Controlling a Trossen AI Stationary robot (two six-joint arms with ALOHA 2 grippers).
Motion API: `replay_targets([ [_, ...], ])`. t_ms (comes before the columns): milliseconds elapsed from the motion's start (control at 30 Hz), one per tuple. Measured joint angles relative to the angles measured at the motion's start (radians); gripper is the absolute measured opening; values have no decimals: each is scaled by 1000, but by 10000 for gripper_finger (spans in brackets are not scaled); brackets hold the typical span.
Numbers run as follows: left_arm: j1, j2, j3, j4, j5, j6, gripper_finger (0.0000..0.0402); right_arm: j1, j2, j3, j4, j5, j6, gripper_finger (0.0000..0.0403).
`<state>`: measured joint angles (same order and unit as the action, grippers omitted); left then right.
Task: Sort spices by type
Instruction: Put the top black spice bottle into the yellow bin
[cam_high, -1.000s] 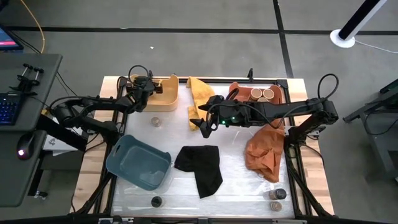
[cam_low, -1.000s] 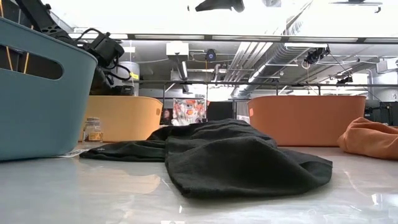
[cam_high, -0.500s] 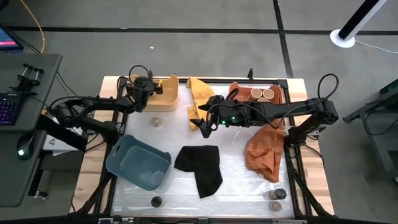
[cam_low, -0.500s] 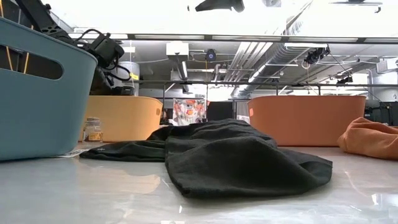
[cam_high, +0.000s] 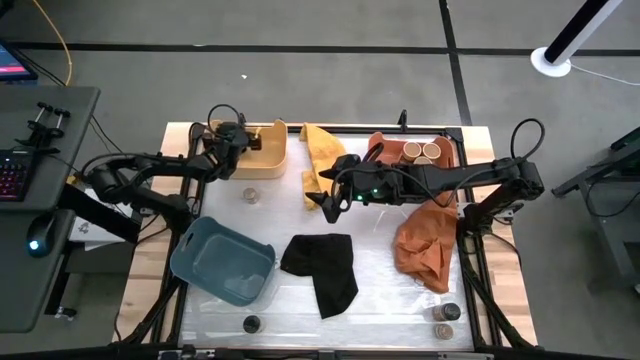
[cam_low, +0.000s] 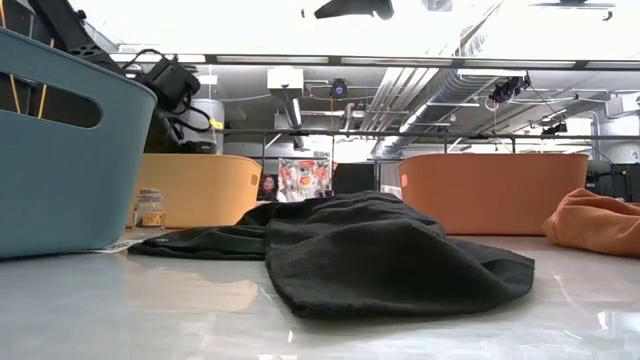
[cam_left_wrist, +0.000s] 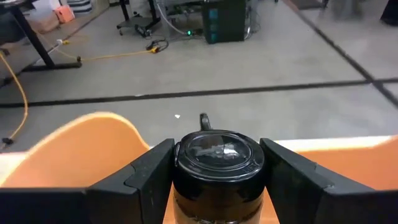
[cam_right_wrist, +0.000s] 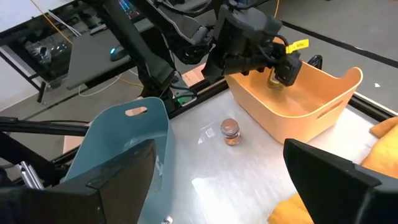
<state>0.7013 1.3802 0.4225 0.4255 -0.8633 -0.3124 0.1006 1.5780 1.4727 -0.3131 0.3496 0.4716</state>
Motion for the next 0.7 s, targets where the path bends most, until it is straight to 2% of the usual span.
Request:
replay_targets([
  [167,0,58,1,12,-9,-49,213,0,0,0,0,0,3,348],
  [267,0,76,1,2,-6,6,213,0,0,0,0,0,20,348],
  [700,-1,79,0,43,26,26,214,0,0,0,-6,0,16,348],
])
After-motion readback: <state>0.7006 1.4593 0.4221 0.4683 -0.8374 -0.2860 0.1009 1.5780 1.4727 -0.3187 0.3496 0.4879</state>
